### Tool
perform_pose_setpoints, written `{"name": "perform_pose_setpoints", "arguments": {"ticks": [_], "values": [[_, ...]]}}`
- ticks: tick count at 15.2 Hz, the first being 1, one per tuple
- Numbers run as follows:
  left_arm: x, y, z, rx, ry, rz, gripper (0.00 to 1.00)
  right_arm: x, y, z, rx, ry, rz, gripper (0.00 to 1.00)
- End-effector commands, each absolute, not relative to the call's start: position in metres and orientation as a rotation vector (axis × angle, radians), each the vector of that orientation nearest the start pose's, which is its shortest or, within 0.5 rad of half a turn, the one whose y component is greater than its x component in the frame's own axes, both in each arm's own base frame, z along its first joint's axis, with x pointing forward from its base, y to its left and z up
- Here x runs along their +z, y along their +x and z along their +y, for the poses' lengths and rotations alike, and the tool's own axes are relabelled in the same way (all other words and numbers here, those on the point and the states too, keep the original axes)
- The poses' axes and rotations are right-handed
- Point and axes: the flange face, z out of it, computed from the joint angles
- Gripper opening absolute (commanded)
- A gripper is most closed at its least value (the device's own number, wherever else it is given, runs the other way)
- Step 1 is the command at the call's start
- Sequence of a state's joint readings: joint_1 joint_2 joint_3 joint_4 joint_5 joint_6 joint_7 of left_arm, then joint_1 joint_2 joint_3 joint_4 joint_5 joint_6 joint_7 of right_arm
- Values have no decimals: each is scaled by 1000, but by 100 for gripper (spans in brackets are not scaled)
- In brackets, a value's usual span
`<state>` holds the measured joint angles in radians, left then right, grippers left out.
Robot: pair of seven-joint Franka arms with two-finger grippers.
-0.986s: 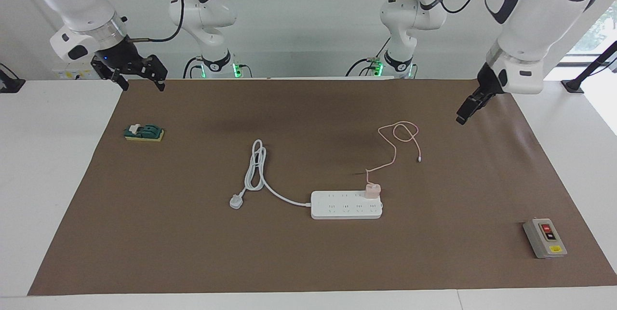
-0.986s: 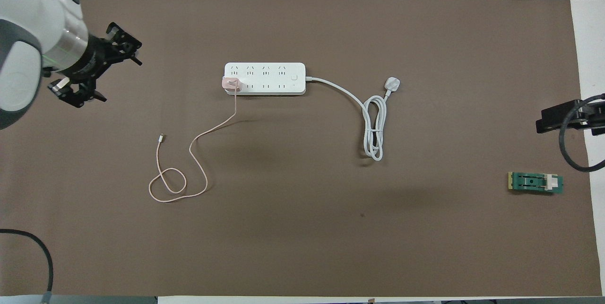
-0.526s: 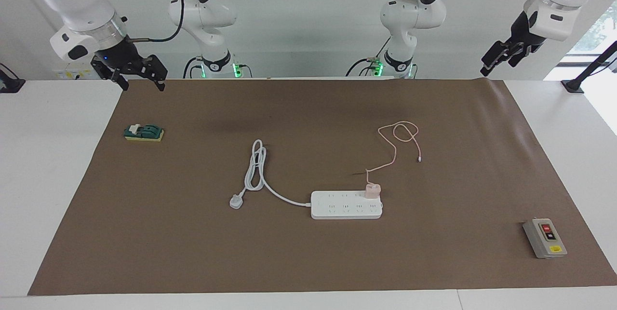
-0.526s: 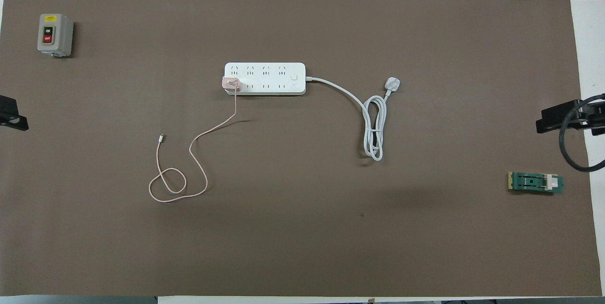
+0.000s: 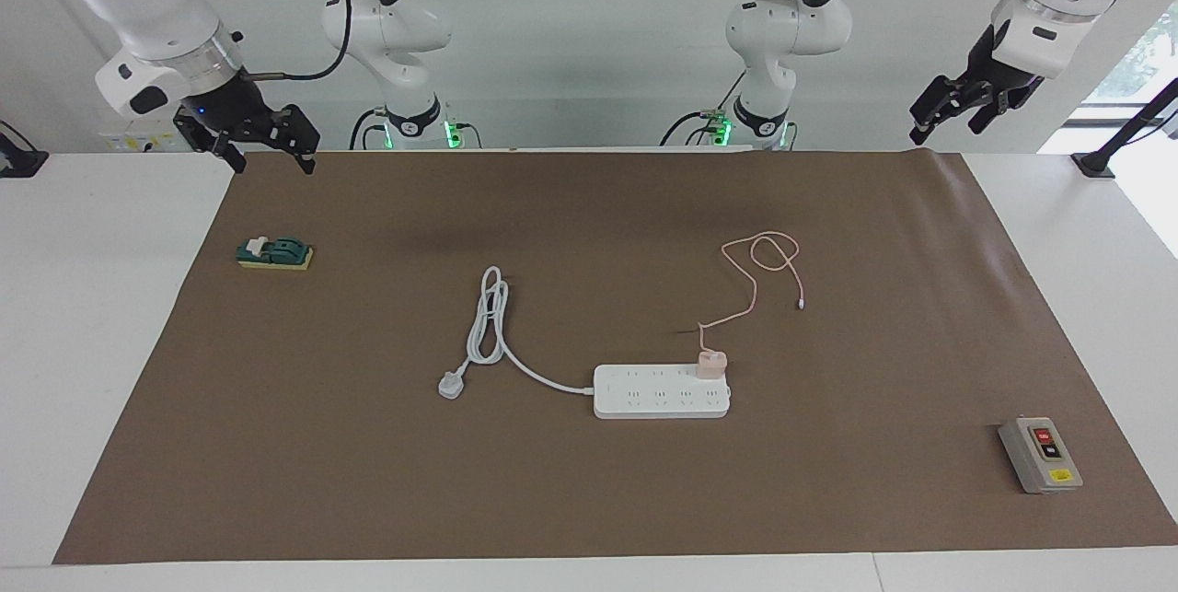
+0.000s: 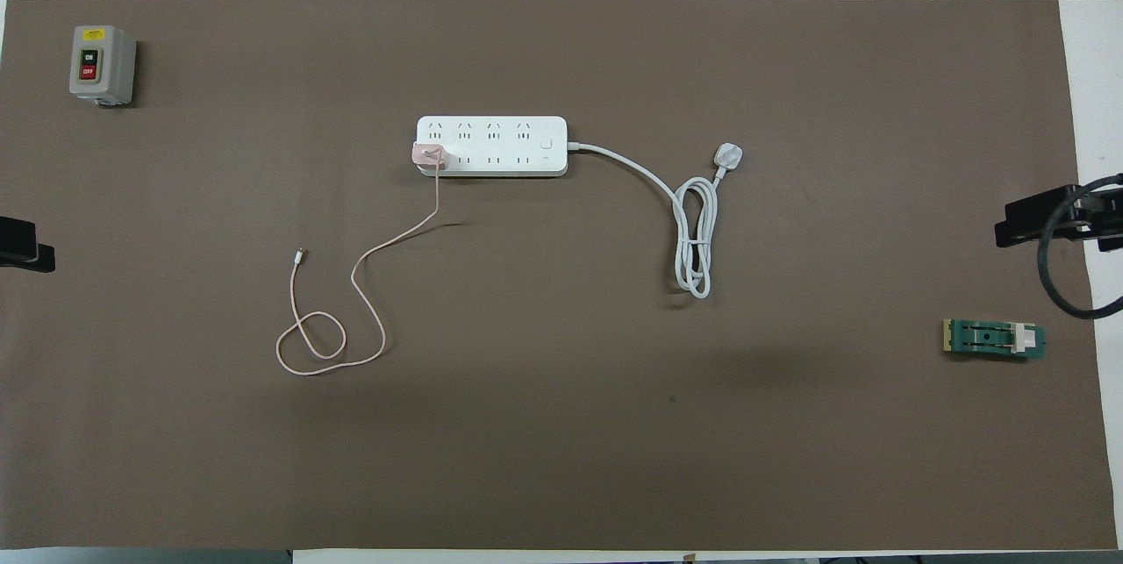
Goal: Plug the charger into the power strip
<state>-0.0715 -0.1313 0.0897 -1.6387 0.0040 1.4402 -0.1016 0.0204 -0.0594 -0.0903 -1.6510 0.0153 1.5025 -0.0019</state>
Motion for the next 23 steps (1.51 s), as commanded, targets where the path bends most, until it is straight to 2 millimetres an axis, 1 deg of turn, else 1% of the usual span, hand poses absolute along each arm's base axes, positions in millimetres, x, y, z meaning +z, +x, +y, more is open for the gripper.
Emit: {"name": "perform_pose_setpoints", "arguments": {"ticks": [1, 4, 6, 7, 8, 9, 14, 19, 23], "values": [[650, 492, 10, 103, -3157, -111, 100, 615, 525, -39, 154, -3110, 77, 100], [649, 492, 4, 105, -3161, -2, 100, 615, 525, -39, 154, -3110, 77, 100], [644, 492, 0, 112, -3162, 76, 100, 615, 525, -39, 154, -3110, 77, 100], [645, 491, -5, 102, -3166, 101, 100, 615, 525, -39, 154, -3110, 77, 100], [645, 491, -17, 95, -3166, 135, 100, 615, 525, -39, 154, -3110, 77, 100], [645, 490, -23, 96, -3164, 152, 100, 615, 525, -39, 154, -3110, 77, 100], [640, 485, -26, 122, -3162, 165, 100, 615, 525, -39, 154, -3110, 77, 100], [641, 484, -28, 130, -3162, 187, 100, 615, 525, -39, 154, -3110, 77, 100], [638, 483, -35, 142, -3159, 223, 100, 615, 525, -39, 154, -3110, 77, 100]]}}
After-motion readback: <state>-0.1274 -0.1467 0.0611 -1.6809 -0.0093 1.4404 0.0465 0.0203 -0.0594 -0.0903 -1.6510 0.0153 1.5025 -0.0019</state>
